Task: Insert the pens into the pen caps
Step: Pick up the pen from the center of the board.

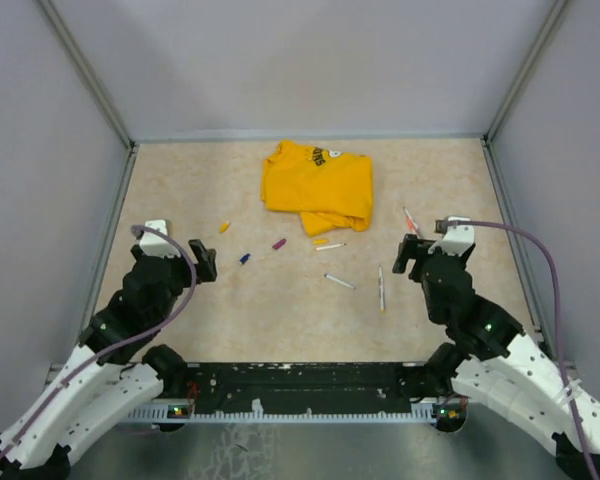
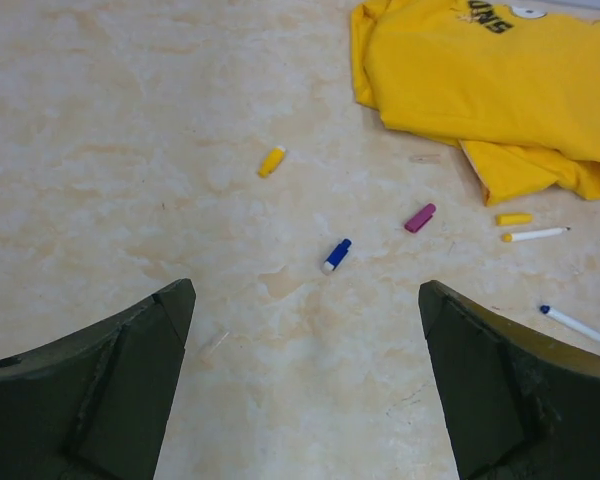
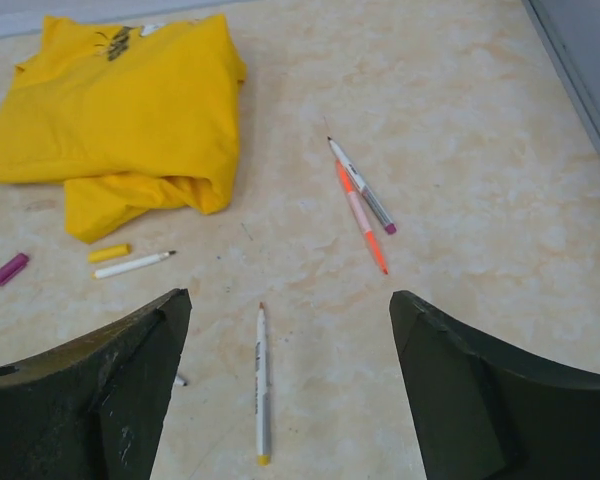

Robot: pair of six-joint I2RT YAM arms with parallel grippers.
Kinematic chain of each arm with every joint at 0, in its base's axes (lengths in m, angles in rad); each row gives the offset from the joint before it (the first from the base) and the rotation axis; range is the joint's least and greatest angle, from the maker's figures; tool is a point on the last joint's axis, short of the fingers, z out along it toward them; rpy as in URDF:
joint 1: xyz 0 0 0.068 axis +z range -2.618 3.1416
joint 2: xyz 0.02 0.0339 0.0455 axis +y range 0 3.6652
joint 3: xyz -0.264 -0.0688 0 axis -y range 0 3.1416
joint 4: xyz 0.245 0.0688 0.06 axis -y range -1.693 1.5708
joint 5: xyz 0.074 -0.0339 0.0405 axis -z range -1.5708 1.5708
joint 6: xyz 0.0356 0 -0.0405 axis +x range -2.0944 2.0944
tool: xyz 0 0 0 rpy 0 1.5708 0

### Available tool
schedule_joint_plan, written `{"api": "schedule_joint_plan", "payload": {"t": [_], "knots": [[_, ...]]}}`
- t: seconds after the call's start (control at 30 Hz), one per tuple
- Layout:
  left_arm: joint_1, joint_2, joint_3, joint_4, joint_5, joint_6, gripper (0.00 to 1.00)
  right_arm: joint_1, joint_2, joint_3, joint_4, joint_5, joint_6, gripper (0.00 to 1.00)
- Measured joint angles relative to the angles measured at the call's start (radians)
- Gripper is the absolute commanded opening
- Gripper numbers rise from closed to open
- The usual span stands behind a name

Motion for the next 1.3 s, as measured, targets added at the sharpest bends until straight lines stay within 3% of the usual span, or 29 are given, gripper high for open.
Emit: {"api": "schedule_joint_plan", "payload": {"t": [0.37, 0.63, 0.93, 1.3], "knots": [[0.272, 0.283, 0.000, 0.037, 0.225, -0.001, 0.99, -0.451, 0.181, 0.000, -0.040, -0.317, 0.067, 0.87], [0.388, 0.412, 0.011, 0.057, 0.399, -0.004, 0.99, -0.633, 0.399, 0.000, -0.064, -0.531, 0.140, 0.86], [0.428, 0.424, 0.015, 0.059, 0.514, -0.004, 1.00, -0.620, 0.591, 0.000, -0.078, -0.678, 0.179, 0.78], [0.434, 0.389, 0.031, 0.052, 0.611, 0.032, 1.00, -0.451, 0.699, -0.013, -0.065, -0.736, 0.195, 0.74]]}}
